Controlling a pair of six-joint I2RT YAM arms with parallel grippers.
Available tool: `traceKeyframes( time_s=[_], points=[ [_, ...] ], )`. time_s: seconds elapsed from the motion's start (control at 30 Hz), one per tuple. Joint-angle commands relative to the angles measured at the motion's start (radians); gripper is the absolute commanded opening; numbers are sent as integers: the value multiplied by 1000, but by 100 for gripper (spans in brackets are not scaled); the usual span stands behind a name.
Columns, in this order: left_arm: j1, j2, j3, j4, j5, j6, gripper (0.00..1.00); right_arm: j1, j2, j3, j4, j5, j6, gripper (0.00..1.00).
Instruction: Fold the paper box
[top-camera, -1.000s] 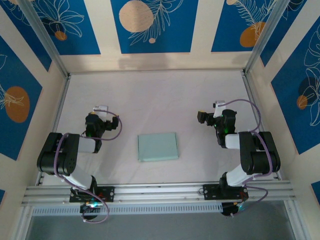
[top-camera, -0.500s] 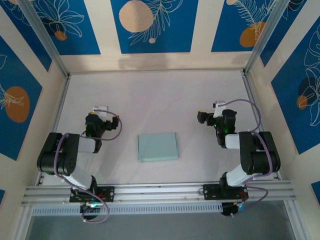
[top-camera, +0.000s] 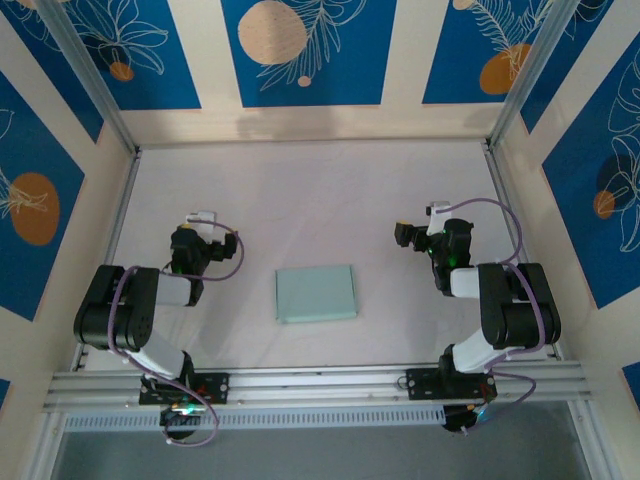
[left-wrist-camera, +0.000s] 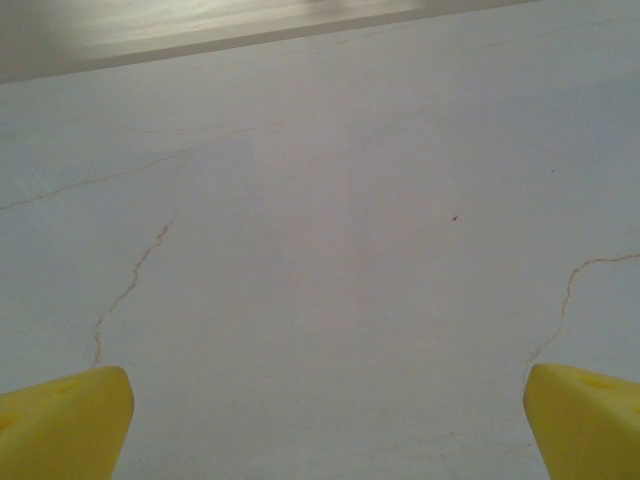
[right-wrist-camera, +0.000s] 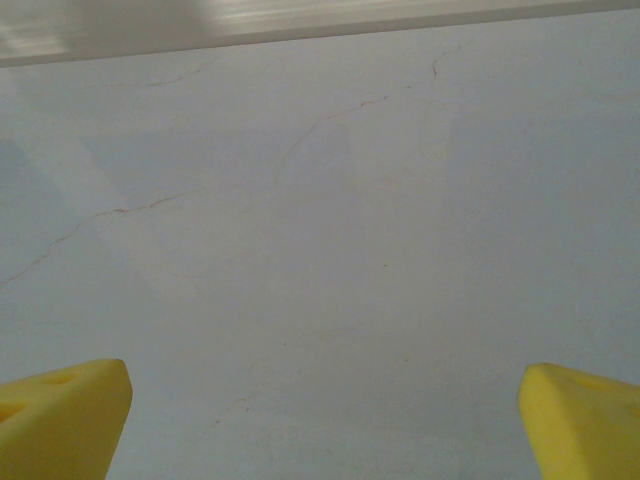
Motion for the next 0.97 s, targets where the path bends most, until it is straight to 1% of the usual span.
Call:
traceKeyframes(
  time_s=[0.0, 0.93],
  points=[
    [12, -12, -3, 26, 13, -5, 100, 3, -13, 0, 7, 9, 0, 99],
    [13, -12, -3, 24, 13, -4, 100, 3, -14, -1, 7, 9, 0, 99]
  ],
)
